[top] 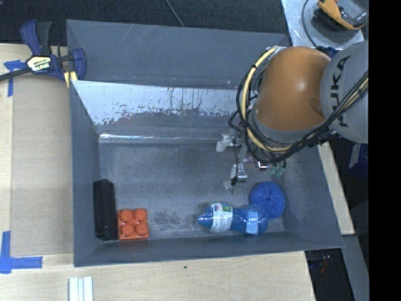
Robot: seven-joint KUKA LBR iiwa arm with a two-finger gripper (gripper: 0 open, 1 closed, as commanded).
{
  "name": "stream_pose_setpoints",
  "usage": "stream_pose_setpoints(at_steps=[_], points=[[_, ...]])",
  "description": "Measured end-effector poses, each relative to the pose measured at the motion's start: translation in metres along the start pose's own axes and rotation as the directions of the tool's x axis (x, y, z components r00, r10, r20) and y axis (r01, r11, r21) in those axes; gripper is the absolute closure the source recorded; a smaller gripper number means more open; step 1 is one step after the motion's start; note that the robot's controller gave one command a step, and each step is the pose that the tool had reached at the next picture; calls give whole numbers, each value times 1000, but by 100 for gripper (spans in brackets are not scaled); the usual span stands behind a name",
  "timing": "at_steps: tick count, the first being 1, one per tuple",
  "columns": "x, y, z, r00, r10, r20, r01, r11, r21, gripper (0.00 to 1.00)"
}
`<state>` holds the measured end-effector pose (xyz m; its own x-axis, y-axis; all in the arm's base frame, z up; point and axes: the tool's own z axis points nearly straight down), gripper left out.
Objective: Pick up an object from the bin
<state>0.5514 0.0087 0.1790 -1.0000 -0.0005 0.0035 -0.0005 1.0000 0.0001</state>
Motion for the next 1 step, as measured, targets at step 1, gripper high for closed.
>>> stream_pose_setpoints(at_steps=[1], points=[[-2, 0, -3, 1000, 0, 7, 0, 1000, 0, 0]])
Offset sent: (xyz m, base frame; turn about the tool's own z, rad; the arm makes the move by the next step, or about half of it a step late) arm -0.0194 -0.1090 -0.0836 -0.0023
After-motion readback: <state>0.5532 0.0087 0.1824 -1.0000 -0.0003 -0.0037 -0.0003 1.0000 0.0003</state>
